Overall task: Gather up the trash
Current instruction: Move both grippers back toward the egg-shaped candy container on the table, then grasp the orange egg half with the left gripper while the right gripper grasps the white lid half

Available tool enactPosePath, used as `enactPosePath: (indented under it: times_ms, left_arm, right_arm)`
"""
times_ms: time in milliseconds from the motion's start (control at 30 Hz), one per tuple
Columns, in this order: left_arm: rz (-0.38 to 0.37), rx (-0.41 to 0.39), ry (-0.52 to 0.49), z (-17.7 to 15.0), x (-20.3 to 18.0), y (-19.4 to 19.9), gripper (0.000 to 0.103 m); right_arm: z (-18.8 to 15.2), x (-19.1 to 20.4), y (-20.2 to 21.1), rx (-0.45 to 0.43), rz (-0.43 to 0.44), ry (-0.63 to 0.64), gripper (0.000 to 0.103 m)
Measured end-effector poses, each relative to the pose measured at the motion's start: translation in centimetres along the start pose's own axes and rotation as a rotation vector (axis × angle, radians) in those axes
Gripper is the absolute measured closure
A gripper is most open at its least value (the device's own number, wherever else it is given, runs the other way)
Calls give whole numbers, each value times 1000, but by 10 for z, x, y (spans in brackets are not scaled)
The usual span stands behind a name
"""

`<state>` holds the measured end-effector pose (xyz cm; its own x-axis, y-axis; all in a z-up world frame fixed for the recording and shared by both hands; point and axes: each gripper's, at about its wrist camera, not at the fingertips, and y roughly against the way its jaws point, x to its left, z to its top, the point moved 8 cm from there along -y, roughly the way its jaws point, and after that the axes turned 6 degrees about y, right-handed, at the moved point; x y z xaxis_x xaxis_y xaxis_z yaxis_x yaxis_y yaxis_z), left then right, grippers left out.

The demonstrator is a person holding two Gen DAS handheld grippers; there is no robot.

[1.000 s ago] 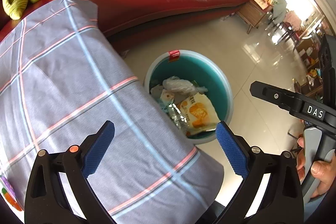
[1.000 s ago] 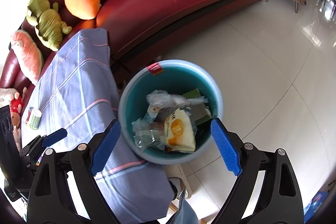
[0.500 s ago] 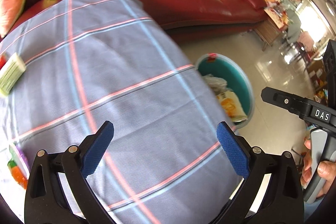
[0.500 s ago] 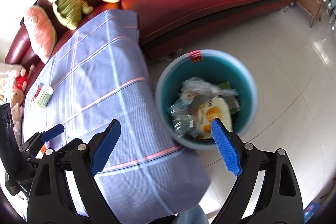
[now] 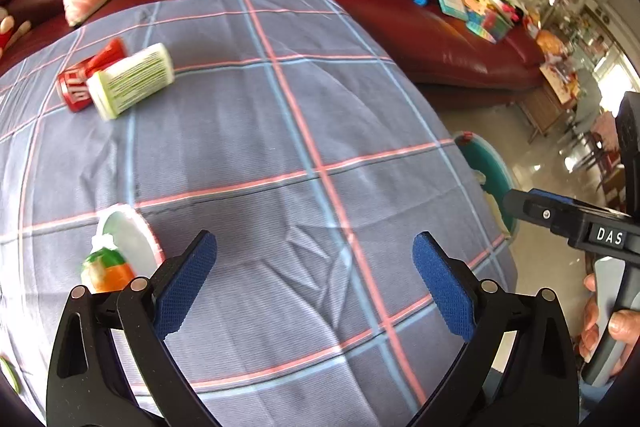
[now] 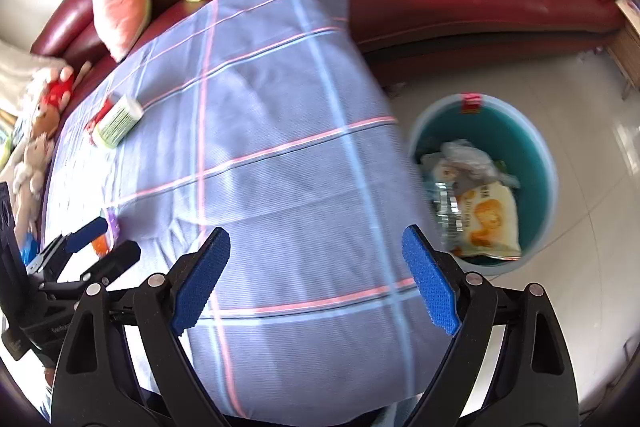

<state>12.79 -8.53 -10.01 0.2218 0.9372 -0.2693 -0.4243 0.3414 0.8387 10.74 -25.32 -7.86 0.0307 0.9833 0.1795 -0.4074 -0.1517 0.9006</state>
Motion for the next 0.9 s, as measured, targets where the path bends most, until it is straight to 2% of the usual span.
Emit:
enactPosePath:
  times_ms: [300,533,667,833,900]
  left_arm:
    - [41,-31,86,-14,64,22,5]
    - [166,-23,140,-43,131,23,5]
    - [169,-22,159,-51,149,25,5]
    - [158,-33,169,-47,157,27,5]
    - [148,-37,154,-43,154,24,9]
  right_arm:
    - [-6,52,-11,27,41,81,19]
    - [-19,79,-29,53,63,120,19]
    - [-20,92,-38,68,84,130,19]
    - [-16,111,-42,72,103,162,19]
    - [-15,119,-44,75,107,178,19]
